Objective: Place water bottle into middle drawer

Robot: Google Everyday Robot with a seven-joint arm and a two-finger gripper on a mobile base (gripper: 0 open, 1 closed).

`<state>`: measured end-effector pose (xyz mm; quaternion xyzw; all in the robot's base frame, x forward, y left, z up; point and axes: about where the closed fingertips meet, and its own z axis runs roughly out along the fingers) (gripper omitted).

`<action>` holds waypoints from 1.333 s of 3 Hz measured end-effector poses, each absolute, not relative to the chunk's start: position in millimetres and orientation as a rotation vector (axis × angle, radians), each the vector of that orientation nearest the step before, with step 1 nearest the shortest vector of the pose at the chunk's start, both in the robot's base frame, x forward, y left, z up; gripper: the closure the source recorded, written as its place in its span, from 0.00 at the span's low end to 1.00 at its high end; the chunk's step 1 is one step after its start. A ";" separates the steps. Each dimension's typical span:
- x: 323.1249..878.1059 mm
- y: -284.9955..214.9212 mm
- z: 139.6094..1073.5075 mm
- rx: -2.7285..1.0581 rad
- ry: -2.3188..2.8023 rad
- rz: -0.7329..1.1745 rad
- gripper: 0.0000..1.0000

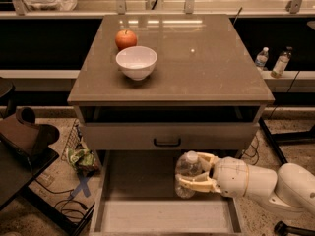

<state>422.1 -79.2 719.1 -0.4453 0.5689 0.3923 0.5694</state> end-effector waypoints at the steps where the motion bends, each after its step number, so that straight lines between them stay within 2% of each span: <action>1: 422.1 -79.2 719.1 -1.045 1.336 0.921 1.00; 4: 485.9 -44.0 571.2 -1.016 1.326 1.039 1.00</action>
Offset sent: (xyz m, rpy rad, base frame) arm 0.0556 0.0383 -0.1151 0.0857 0.0537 0.0224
